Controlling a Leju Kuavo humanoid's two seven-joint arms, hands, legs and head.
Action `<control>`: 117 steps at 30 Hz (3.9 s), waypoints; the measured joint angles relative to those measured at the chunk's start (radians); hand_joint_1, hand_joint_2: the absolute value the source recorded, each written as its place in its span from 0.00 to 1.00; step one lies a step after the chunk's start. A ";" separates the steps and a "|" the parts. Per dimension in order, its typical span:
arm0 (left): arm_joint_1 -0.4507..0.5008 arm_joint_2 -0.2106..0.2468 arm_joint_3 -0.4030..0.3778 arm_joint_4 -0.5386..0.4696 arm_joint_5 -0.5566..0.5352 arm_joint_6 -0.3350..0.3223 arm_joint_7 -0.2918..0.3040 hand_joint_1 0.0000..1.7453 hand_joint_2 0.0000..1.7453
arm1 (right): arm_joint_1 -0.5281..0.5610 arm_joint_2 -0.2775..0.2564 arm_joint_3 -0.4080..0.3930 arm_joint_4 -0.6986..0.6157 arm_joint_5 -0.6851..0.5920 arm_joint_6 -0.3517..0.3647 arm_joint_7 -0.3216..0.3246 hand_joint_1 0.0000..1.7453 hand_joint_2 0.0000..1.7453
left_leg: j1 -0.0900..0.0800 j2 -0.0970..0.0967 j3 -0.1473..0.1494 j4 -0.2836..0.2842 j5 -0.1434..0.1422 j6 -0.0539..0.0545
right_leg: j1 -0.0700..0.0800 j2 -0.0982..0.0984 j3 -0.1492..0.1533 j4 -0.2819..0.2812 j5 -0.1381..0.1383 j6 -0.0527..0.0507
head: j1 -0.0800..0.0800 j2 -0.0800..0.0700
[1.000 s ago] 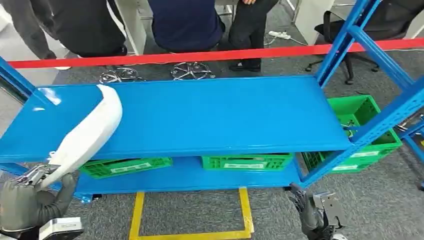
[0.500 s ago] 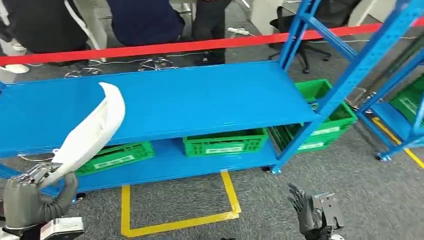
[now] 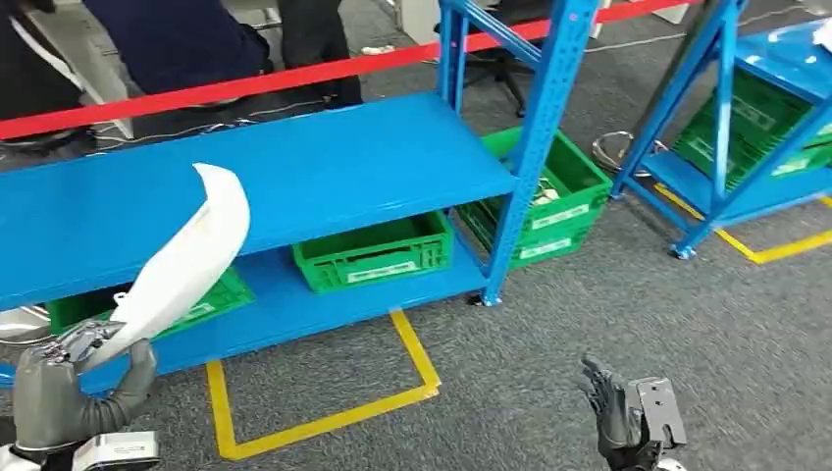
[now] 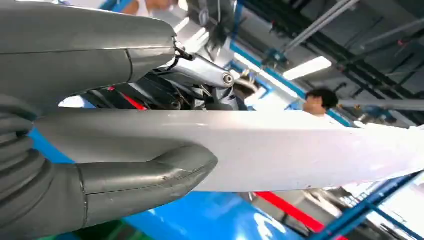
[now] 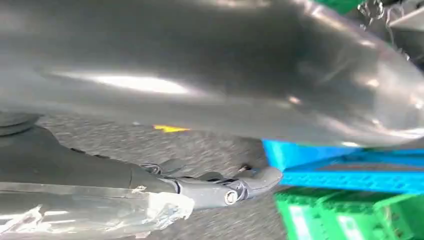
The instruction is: Take the parts from the cabinet and place them on the table.
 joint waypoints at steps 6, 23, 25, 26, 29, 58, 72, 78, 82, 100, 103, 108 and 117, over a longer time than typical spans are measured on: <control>-0.018 -0.017 0.001 0.011 0.036 -0.013 -0.026 1.00 1.00 | 0.016 0.001 -0.016 -0.018 0.000 0.002 -0.032 0.00 0.00 | -0.007 -0.062 0.189 -0.308 0.045 0.031 | -0.004 0.068 -0.061 0.000 0.070 0.024 | 0.002 0.000; -0.068 -0.108 0.036 0.050 0.209 -0.243 -0.135 1.00 1.00 | 0.062 0.007 -0.080 -0.055 0.007 -0.002 -0.065 0.00 0.00 | 0.001 0.132 0.042 -0.294 0.196 0.007 | -0.005 -0.083 0.100 -0.027 -0.076 0.041 | 0.027 0.000; -0.072 -0.112 0.035 0.055 0.218 -0.256 -0.143 1.00 1.00 | 0.070 0.010 -0.084 -0.059 0.008 -0.002 -0.067 0.00 0.00 | 0.006 0.052 0.026 -0.254 0.116 -0.008 | -0.011 -0.066 0.084 -0.027 -0.053 0.022 | 0.025 0.000; -0.073 -0.113 0.036 0.059 0.222 -0.261 -0.146 1.00 1.00 | 0.070 0.010 -0.085 -0.061 0.011 -0.002 -0.068 0.00 0.00 | 0.006 0.022 0.008 -0.188 0.046 -0.009 | -0.011 -0.056 0.073 -0.027 -0.040 0.015 | 0.023 0.000; -0.078 -0.118 0.035 0.074 0.228 -0.262 -0.152 1.00 1.00 | 0.077 0.011 -0.091 -0.065 0.017 -0.007 -0.068 0.00 0.00 | 0.003 0.000 -0.029 0.015 -0.053 -0.004 | -0.008 -0.015 0.019 -0.022 0.001 0.014 | 0.025 0.000; -0.104 -0.143 0.034 0.105 0.226 -0.308 -0.161 1.00 1.00 | 0.149 0.044 -0.158 -0.081 0.037 -0.031 -0.067 0.00 0.00 | -0.002 0.041 0.022 -0.222 0.076 0.010 | -0.003 -0.062 0.091 -0.037 -0.038 0.015 | 0.045 0.000; -0.116 -0.145 0.036 0.121 0.245 -0.384 -0.180 1.00 1.00 | 0.170 0.051 -0.157 -0.095 0.059 -0.089 -0.079 0.00 0.00 | 0.008 -0.035 0.184 -0.276 0.029 0.047 | -0.008 0.058 -0.104 0.019 0.083 0.052 | 0.044 0.000; -0.117 -0.153 0.039 0.129 0.243 -0.406 -0.184 1.00 1.00 | 0.164 0.053 -0.154 -0.089 0.058 -0.101 -0.086 0.00 0.00 | 0.000 0.041 0.144 -0.274 0.059 0.052 | -0.014 -0.035 -0.182 0.320 -0.098 0.068 | 0.058 0.000; -0.122 -0.159 0.040 0.130 0.243 -0.423 -0.194 1.00 1.00 | 0.157 0.053 -0.154 -0.087 0.079 -0.126 -0.092 0.00 0.00 | -0.007 0.086 0.142 -0.272 0.063 0.038 | -0.003 -0.107 0.026 0.022 -0.040 0.056 | 0.058 0.000; -0.143 -0.172 0.040 0.141 0.264 -0.473 -0.231 1.00 1.00 | 0.191 0.065 -0.158 -0.100 0.129 -0.150 -0.089 0.00 0.00 | 0.002 -0.067 0.118 -0.261 0.071 0.022 | -0.007 0.092 -0.029 0.021 0.015 0.032 | 0.048 0.000; -0.151 -0.177 0.041 0.142 0.263 -0.475 -0.232 1.00 1.00 | 0.206 0.066 -0.159 -0.101 0.134 -0.154 -0.088 0.00 0.00 | 0.006 -0.032 0.119 -0.268 0.081 0.039 | -0.002 0.030 -0.055 0.054 -0.006 0.044 | 0.058 0.000; -0.149 -0.179 0.040 0.146 0.263 -0.476 -0.232 1.00 1.00 | 0.203 0.067 -0.165 -0.104 0.137 -0.155 -0.087 0.00 0.00 | 0.003 0.033 0.118 -0.267 0.079 0.044 | -0.015 -0.033 -0.179 0.340 -0.143 0.065 | 0.063 0.000; -0.164 -0.190 0.039 0.148 0.267 -0.484 -0.235 1.00 1.00 | 0.229 0.082 -0.201 -0.111 0.148 -0.141 -0.079 0.00 0.00 | 0.002 0.115 0.139 -0.271 0.058 -0.004 | -0.012 -0.058 -0.004 0.036 -0.023 0.026 | 0.058 0.000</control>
